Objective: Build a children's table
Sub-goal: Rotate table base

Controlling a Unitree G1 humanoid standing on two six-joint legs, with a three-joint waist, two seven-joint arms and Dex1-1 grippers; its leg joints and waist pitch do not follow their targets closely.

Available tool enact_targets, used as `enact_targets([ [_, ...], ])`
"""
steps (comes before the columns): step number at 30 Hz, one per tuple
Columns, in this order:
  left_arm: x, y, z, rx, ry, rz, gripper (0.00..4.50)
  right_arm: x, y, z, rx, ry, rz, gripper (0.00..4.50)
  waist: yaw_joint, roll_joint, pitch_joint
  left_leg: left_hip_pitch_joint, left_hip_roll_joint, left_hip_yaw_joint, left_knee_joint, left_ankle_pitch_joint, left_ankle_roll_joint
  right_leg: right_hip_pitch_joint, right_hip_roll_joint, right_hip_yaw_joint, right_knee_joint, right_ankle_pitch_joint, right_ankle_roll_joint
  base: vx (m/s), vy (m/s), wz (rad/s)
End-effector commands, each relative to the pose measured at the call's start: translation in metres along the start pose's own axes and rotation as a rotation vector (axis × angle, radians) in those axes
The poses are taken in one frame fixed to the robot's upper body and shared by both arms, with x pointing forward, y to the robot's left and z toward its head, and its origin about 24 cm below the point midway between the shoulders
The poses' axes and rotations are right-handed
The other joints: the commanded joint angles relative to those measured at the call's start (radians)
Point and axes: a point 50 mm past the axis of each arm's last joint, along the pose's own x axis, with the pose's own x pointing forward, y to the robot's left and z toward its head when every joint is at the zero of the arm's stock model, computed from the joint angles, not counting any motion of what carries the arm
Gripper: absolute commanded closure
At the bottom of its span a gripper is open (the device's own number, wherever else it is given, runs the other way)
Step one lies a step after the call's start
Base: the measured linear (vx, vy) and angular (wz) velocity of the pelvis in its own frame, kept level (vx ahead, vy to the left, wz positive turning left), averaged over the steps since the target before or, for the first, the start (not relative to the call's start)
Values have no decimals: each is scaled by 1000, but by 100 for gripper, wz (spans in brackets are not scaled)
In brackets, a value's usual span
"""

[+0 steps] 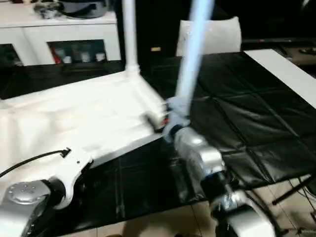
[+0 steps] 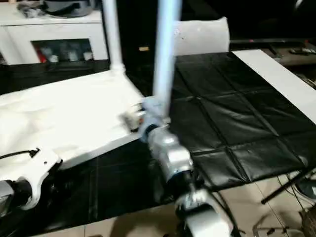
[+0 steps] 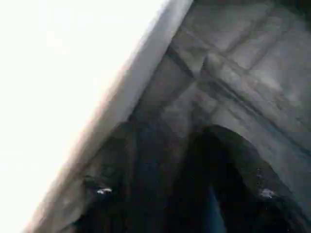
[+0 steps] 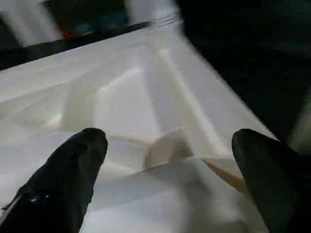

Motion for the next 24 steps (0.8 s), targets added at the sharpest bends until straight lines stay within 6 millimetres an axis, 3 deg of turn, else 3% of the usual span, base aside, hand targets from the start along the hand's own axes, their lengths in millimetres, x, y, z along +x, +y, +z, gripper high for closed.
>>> enact_targets([
  [1, 0, 11, 9, 18, -48, 111, 177, -1, -32, 12, 12, -57, -123, 0, -11, 25, -44, 5, 12, -7, -89, -366, -23, 29, -48, 47, -75, -438, -83, 0, 0, 0],
  [3, 2, 12, 11, 8, -71, 121, 177, -2, -39, 15, 7, -68, -143, 0, -8, 24, -47, 13, 12, -5, -84, -377, -22, 25, -47, 46, -81, -455, -76, 0, 0, 0],
  [5, 4, 11, 14, 15, -84, 125, 177, -3, -48, 17, -10, -76, -170, 0, -6, 16, -46, 3, 11, -4, -85, -350, -15, 31, -47, 46, -77, -450, -74, 0, 0, 0],
  [7, 4, 11, 14, 15, -84, 125, 177, -3, -48, 17, -10, -76, -170, 0, -4, 17, -49, 0, 12, -5, -85, -328, -12, 33, -48, 46, -74, -442, -73, 0, 0, 0],
  [8, 11, 11, 17, 28, -112, 143, 177, -8, -72, 19, -26, -90, -232, 0, -5, 18, -49, -3, 12, -6, -85, -319, -11, 35, -48, 45, -72, -438, -73, 0, 0, 0],
  [9, 16, 11, 21, 34, -142, 153, 177, -13, -88, 20, -33, -95, -274, 0, -2, 20, -50, 10, 11, -2, -81, -337, -8, 23, -45, 44, -80, -451, -74, 0, 0, 0],
  [11, 17, 11, 22, 38, -153, 153, 177, -15, -92, 19, -33, -94, -284, 0, 4, 18, -51, 10, 12, 2, -78, -329, -11, 24, -44, 47, -75, -412, -92, 0, 0, 0],
  [12, 18, 11, 23, 47, -163, 158, 177, -18, -98, 18, -37, -95, -300, 0, 1, 14, -52, -5, 11, -2, -82, -306, -8, 38, -44, 44, -68, -397, -88, 0, 0, 0],
  [16, 21, 6, 26, 51, -233, 160, 177, -29, -116, 13, -42, -96, -334, 0, -7, 13, -56, -16, 10, -2, -78, -272, 6, 45, -47, 42, -69, -390, -85, 0, 0, 0],
  [19, 23, 0, 29, 59, -292, 152, 177, -33, -119, 9, -54, -98, -324, 0, -13, 9, -60, -22, 10, -1, -76, -241, 17, 47, -48, 43, -67, -363, -102, 0, 0, 0],
  [20, 23, -2, 29, 50, -307, 155, 177, -35, -118, 8, -60, -104, -310, 0, -14, 16, -61, -22, 10, -2, -75, -237, 18, 47, -49, 43, -64, -348, -109, 0, 0, 0],
  [24, 21, -19, 29, -44, -382, 128, 177, -44, -101, 7, -70, -134, -147, 0, -17, 8, -60, -31, 18, 2, -73, -197, 42, 50, -47, 46, -60, -289, -124, 0, 0, 0],
])
